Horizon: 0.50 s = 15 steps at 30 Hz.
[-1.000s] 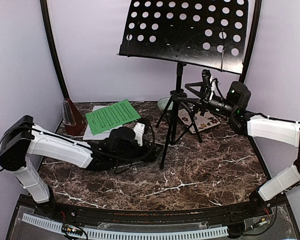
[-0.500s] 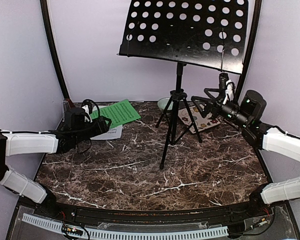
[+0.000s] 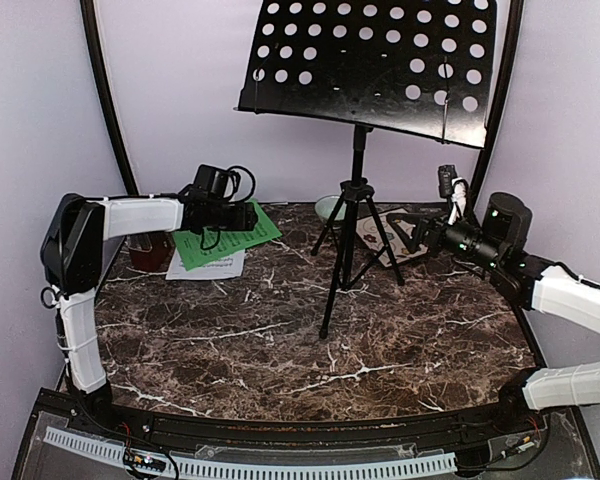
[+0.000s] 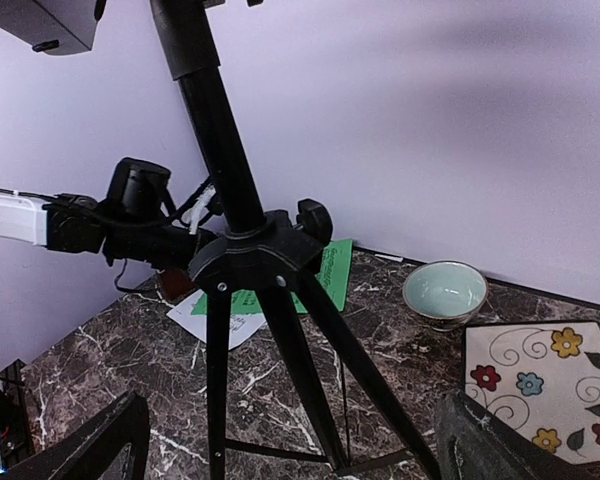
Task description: Set up the instrument practice props
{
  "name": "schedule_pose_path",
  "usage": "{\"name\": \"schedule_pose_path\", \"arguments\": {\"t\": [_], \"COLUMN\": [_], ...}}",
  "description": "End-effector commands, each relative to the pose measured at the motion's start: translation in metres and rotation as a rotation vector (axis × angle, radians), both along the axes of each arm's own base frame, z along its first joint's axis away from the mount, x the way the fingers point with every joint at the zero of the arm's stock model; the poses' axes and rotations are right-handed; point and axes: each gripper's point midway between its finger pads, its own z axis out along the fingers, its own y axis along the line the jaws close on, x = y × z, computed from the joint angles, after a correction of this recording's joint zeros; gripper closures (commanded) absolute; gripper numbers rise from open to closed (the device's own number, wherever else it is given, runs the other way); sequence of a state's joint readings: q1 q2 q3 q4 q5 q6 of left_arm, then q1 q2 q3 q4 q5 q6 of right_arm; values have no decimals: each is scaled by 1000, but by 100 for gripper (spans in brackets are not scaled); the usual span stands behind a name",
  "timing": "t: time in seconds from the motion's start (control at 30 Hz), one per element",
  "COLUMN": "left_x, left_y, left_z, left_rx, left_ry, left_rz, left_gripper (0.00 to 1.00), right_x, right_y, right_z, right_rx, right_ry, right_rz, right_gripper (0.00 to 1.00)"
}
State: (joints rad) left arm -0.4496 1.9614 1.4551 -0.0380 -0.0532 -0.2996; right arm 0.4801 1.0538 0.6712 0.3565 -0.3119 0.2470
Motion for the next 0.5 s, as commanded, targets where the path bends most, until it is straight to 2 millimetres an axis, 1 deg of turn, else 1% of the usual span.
{"name": "schedule_pose_path", "arguments": {"t": [0.0,0.1,0.2,0.3,0.37,0.47], "left_x": [20,36,45,48,46,41], "left_y": [14,16,19,21,23,26], "left_z": [-22,-34,-51,-68,-80,-90], "left_rx": [83,80,75,91,105,108], "left_ry": [100,127,178,225,249,276], "left_rz": [-25,-23,-29,-37,-39,-38], "left_gripper": [29,30,33,35,37,40], "right_x": [-8,-10,-12,-17,-21,-27], "right_y": [0,1,3,5,9,14], "right_z": [13,11,6,3,3,5], "right_rx": [31,25,17,20,22,17], "right_ry": [-8,5,20,31,33,26], "right_rz": [10,16,22,39,55,79], "right_gripper": [0,0,0,0,0,0]}}
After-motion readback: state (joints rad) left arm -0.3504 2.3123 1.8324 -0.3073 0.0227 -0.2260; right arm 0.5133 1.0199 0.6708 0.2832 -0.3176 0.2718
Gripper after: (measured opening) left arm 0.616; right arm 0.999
